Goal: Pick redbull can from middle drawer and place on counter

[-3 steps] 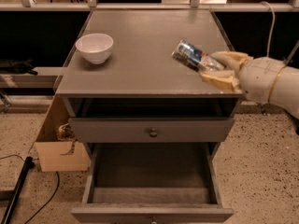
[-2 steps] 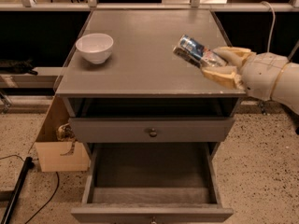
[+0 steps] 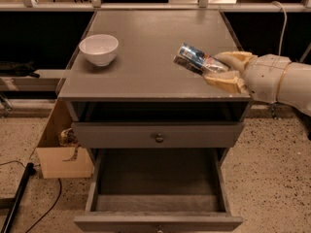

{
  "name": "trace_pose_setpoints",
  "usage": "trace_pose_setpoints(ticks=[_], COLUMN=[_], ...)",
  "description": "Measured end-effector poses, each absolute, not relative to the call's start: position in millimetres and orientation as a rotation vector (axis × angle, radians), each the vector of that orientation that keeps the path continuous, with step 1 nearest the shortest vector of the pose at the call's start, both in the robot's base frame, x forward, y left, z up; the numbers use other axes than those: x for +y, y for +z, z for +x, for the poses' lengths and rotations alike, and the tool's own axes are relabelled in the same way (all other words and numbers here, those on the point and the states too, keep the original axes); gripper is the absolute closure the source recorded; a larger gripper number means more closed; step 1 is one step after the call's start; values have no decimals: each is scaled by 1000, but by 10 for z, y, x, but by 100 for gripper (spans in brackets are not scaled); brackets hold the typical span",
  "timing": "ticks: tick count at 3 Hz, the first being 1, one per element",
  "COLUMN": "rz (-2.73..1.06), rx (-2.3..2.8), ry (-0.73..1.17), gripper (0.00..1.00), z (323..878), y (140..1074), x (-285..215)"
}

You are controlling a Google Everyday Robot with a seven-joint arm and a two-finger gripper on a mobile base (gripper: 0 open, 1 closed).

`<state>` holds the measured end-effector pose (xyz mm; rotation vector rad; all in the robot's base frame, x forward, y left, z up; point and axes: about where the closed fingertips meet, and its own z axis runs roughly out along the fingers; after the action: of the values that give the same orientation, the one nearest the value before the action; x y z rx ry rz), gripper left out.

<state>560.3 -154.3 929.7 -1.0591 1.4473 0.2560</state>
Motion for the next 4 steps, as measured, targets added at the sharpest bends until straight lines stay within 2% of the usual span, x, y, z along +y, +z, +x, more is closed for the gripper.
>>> trace_pose_setpoints(ticks=[1,3,4], rz=[-1120,-1201,-1176], rx=[1467,1529,1572], ry=[223,193,236], gripper=[100,100,100], z=[5808,6554,6613], y=[9374,9357,9100], x=[-1515,-1530,-1580])
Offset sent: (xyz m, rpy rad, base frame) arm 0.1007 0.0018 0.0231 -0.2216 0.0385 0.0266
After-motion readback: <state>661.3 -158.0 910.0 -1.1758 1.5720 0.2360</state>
